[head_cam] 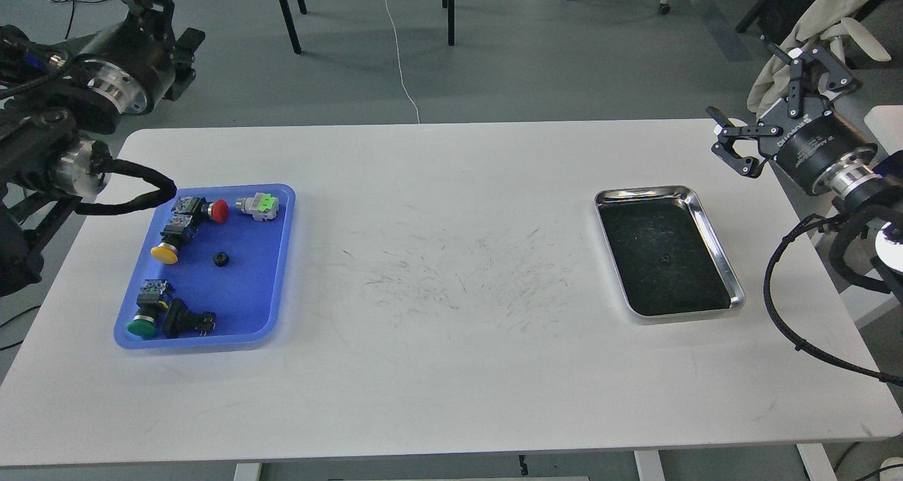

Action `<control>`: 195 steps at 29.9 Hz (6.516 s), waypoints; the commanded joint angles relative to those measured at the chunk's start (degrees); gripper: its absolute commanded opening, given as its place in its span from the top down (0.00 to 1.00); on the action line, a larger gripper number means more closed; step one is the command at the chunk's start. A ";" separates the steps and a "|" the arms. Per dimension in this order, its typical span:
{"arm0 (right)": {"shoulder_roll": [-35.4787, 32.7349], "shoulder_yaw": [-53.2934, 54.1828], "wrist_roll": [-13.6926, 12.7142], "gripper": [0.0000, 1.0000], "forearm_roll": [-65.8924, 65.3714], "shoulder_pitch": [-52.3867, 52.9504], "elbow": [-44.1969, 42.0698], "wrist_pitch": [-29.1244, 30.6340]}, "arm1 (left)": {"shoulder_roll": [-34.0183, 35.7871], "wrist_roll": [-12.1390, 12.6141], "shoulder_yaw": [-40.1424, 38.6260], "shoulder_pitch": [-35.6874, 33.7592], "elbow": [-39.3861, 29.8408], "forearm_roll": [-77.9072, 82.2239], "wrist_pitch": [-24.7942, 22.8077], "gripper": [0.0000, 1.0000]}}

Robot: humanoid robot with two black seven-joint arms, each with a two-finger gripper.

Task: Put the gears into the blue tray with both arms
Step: 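Release the gear in the blue tray and lift the left arm, then reach the right gripper into the steel tray and grasp another black gear, then carry the second black gear toward the table center, then lower the gear onto the table and open the right gripper, then retract the right arm back over the steel tray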

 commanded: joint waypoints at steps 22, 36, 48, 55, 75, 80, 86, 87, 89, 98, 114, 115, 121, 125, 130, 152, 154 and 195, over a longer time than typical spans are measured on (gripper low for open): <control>-20.13 -31.75 -2.36 0.01 -66.48 6.62 15.89 -1.72 | -5.26 0.04 -0.03 4.77 7.75 -7.34 -12.46 0.02; -7.74 -40.53 -2.18 0.03 -75.63 10.04 -0.37 -3.48 | -5.26 0.04 0.23 4.86 7.75 -7.26 -12.37 0.02; 2.38 -48.00 -2.10 0.12 -75.63 15.49 -10.57 -4.71 | -5.35 0.04 0.23 4.77 7.75 -7.26 -12.28 0.02; 4.05 -50.73 -2.10 0.26 -75.63 16.20 -11.46 -4.80 | -5.26 -0.05 0.23 4.77 7.75 -7.26 -12.28 0.02; 4.67 -53.46 -2.01 0.98 -75.36 18.39 -12.43 -4.54 | -5.09 -0.05 0.23 4.77 7.75 -7.17 -12.28 0.02; 1.69 -53.46 -2.10 0.98 -74.48 24.45 -6.03 -4.45 | -4.73 -0.05 0.15 4.77 7.75 -7.17 -12.28 0.02; -2.28 -52.84 -2.10 0.98 -54.33 37.18 2.68 -4.36 | -4.73 -0.05 0.15 4.77 7.75 -7.26 -12.28 0.02; -2.02 -52.84 -2.10 0.98 -50.18 38.51 2.95 -4.45 | -4.73 -0.05 0.15 4.77 7.75 -7.26 -12.28 0.02; 0.78 -52.84 -2.10 0.99 -44.27 40.01 2.96 -5.15 | -4.82 -0.05 0.15 4.77 7.75 -7.26 -12.28 0.02; 24.86 -56.09 -1.66 0.99 -43.81 37.91 -5.29 -11.04 | -4.56 -0.05 -0.21 4.59 7.75 -7.26 -12.28 0.02; 40.44 -66.11 -1.66 0.98 -46.96 28.95 -17.60 -17.54 | -3.86 -0.05 -0.47 4.59 7.75 -7.34 -12.28 0.02; 40.44 -66.73 -1.66 0.98 -47.41 28.59 -18.39 -17.89 | -3.77 -0.05 -0.47 4.59 7.75 -7.26 -12.28 0.02; 40.44 -67.35 -1.66 0.96 -47.59 27.89 -19.54 -19.04 | -2.45 -0.05 -0.47 4.59 7.57 -7.34 -12.37 0.02; 40.44 -67.26 -1.66 0.95 -47.41 28.06 -18.49 -19.21 | -2.10 -0.13 -0.47 4.68 7.57 -7.34 -12.46 0.02; 40.44 -67.17 -1.57 0.93 -47.24 27.71 -15.86 -20.09 | -2.10 -0.13 -0.47 4.68 7.57 -7.34 -12.46 0.02; 40.44 -63.93 -0.95 0.04 -47.06 27.45 -13.04 -24.40 | -2.10 -0.13 0.06 4.77 7.57 -7.26 -12.28 0.02; 40.44 -59.90 -1.04 0.04 -47.06 27.45 -13.83 -24.14 | -2.01 -0.13 0.15 4.77 7.49 -7.26 -12.19 0.02; 12.67 1.30 0.36 0.04 8.66 3.98 -28.42 2.85 | -0.33 7.07 5.22 4.68 -25.91 73.19 -8.85 0.02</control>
